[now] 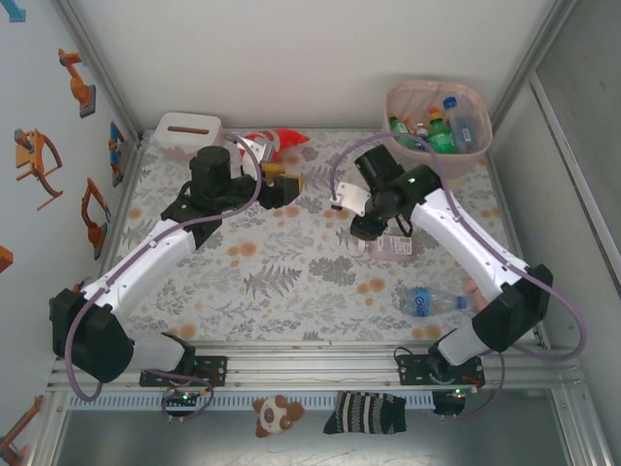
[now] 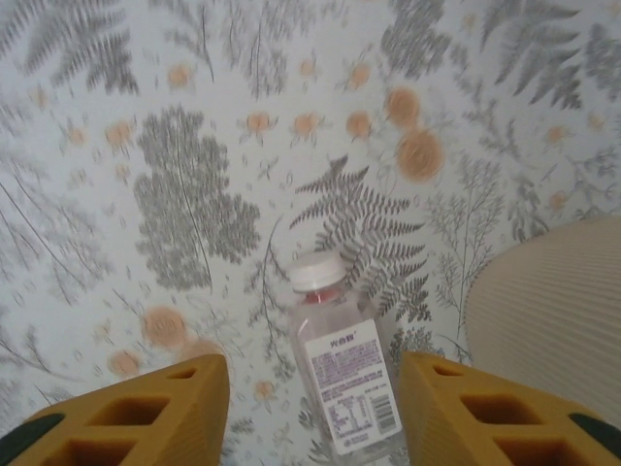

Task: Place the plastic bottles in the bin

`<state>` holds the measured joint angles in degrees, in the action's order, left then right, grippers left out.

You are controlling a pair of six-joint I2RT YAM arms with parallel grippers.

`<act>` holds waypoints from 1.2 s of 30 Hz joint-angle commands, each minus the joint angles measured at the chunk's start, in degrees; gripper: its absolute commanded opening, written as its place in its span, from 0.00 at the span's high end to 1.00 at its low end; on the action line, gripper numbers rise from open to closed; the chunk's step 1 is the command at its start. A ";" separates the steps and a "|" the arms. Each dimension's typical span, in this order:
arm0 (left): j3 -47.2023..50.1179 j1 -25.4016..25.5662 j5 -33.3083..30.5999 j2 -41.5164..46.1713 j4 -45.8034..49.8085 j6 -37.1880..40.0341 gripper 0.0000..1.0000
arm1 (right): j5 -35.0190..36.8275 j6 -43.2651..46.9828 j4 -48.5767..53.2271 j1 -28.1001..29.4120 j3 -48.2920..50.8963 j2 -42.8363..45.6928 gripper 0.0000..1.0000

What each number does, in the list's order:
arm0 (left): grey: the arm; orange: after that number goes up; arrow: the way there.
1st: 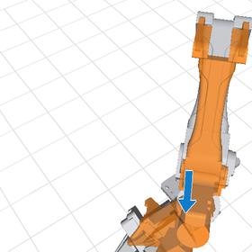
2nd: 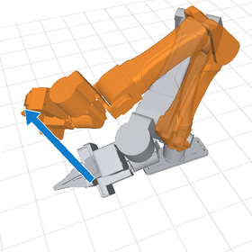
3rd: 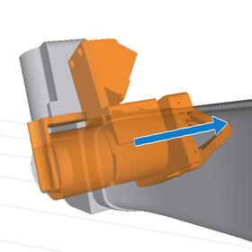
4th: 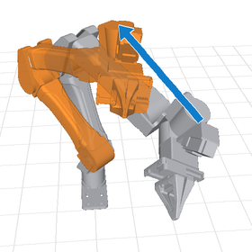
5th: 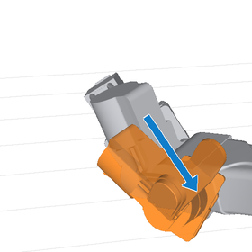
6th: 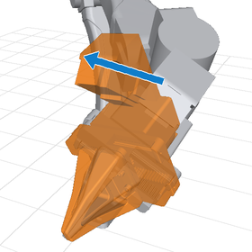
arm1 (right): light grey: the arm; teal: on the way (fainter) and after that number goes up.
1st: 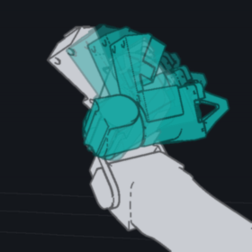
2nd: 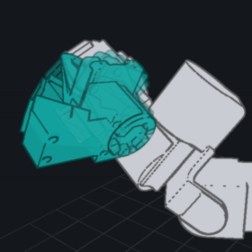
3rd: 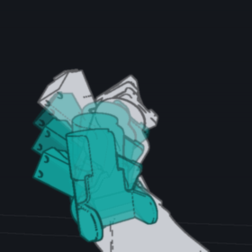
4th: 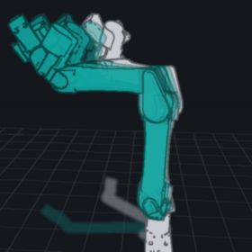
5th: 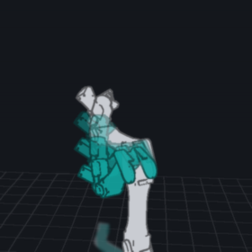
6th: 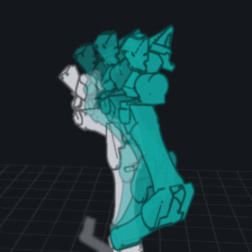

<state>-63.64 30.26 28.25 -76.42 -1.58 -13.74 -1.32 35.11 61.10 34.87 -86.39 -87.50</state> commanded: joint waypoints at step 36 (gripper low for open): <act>3.70 -3.08 0.93 4.00 -3.86 -4.21 0.28 | 11.39 10.06 -15.31 -6.75 18.33 -16.30 0.06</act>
<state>-60.29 27.64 27.88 -73.73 -3.51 -16.80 12.47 43.88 44.64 29.02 -67.31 -101.95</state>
